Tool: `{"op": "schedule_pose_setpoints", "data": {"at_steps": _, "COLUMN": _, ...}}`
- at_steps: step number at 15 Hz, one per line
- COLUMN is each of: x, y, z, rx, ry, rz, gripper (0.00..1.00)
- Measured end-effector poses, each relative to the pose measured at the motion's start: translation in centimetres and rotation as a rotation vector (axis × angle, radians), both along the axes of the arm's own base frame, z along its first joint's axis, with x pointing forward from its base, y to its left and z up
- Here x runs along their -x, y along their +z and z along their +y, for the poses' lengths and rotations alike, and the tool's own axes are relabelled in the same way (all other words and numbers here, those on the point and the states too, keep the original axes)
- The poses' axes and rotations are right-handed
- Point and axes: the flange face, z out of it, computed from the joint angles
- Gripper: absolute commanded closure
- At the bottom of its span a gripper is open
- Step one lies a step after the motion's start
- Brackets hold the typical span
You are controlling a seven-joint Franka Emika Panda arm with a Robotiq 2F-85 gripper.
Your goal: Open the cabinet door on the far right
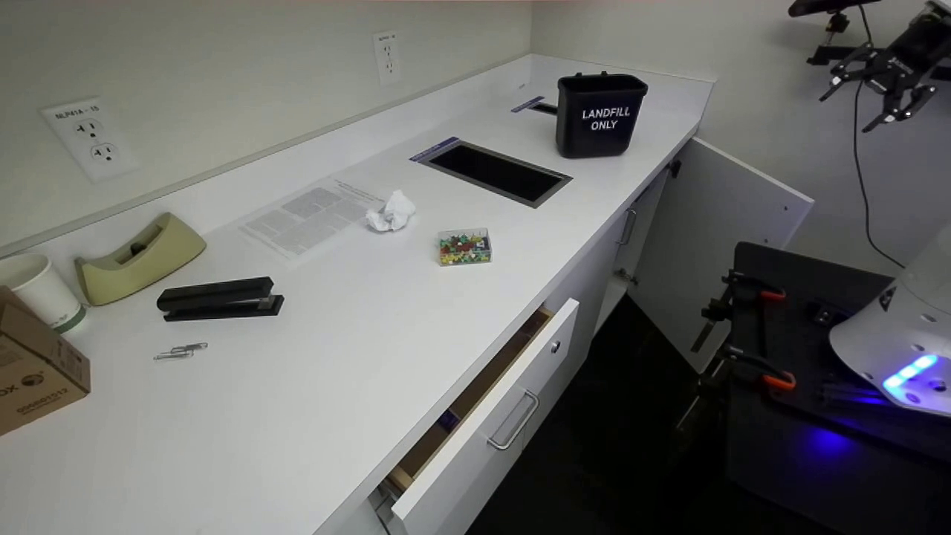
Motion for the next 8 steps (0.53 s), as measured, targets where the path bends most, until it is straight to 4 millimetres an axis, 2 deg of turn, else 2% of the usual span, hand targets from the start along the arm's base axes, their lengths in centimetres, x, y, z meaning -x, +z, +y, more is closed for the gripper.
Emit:
{"op": "schedule_pose_setpoints", "data": {"at_steps": 4, "x": -5.7, "y": 2.9, "z": 4.9, "rx": 0.040, "ry": 0.133, "rz": -0.046, "gripper": 0.00}}
{"op": "schedule_pose_setpoints", "data": {"at_steps": 8, "x": -11.4, "y": 4.9, "z": 9.9, "rx": 0.060, "ry": 0.243, "rz": -0.045, "gripper": 0.00}}
